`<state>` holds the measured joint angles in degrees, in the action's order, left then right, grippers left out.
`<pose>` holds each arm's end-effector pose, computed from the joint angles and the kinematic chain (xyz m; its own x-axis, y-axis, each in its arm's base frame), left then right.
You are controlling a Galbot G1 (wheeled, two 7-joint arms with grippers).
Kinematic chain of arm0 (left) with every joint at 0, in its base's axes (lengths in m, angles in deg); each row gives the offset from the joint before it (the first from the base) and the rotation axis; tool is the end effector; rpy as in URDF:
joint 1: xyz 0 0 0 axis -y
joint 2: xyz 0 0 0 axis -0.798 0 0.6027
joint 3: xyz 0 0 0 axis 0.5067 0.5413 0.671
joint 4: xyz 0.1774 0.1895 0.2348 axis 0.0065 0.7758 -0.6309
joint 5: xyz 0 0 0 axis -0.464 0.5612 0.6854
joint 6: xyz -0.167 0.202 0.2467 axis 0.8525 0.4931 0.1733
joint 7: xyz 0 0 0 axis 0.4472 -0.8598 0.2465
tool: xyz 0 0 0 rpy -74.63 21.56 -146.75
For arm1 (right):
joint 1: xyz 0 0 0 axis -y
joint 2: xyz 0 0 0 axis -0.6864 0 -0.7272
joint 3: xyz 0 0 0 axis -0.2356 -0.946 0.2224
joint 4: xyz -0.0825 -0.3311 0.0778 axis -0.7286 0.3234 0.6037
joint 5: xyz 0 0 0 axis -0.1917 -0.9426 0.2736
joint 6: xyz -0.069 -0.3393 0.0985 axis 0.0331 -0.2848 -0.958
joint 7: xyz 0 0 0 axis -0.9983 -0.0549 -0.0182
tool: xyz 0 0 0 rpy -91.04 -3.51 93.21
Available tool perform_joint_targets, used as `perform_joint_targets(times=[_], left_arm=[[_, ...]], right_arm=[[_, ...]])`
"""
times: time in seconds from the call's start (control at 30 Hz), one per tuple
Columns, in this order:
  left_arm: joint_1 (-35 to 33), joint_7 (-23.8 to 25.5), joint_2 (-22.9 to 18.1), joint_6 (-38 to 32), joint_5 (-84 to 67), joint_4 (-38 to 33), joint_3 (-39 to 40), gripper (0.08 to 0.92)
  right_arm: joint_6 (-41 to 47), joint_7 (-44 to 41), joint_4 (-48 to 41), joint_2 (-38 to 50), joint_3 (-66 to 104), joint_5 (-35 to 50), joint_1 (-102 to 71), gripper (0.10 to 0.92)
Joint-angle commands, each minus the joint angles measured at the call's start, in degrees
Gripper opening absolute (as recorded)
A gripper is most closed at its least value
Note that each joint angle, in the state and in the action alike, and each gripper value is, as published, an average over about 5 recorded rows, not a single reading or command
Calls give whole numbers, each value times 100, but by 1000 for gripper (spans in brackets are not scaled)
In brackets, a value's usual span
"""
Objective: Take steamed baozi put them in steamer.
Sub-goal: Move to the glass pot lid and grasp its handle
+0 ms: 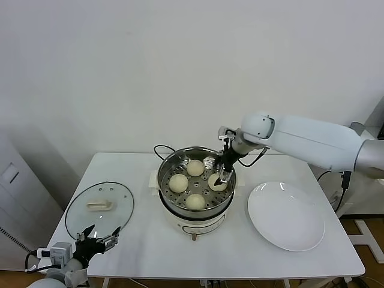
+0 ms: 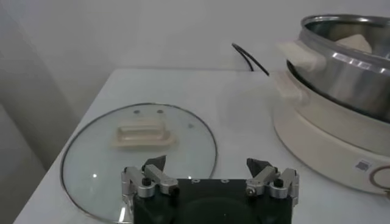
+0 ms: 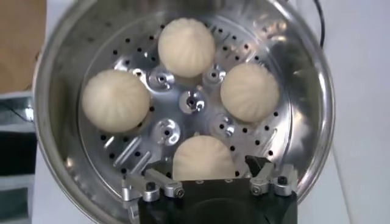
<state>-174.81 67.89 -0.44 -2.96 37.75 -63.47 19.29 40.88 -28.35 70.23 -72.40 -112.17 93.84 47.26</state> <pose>0.1930 0.1017 -0.2694 -0.8435 0.0860 0.5301 0.0830 0.9961 -0.0296 0.5620 -0.0033 -0.0726 -0.1547 -0.4241 0.8923 -0.9852 0.1333 -0.1074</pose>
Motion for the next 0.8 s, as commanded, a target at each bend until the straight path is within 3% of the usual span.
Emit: perform_joint_targets(times=[0.03,0.53,0.8], left_arm=[[2,0,-11,-7,5,7,-13,823],[151,35,159,-34,-179,-21,-133,823],[270,129,207,-114,-278,19,-212,823]], right_arm=[[-594,173,79,917,1289,709,-421,822],[-2198,2578,653,1980,6002,683,-4611,823],[-2783,3189,919,1686,8199,319,-6790,823]])
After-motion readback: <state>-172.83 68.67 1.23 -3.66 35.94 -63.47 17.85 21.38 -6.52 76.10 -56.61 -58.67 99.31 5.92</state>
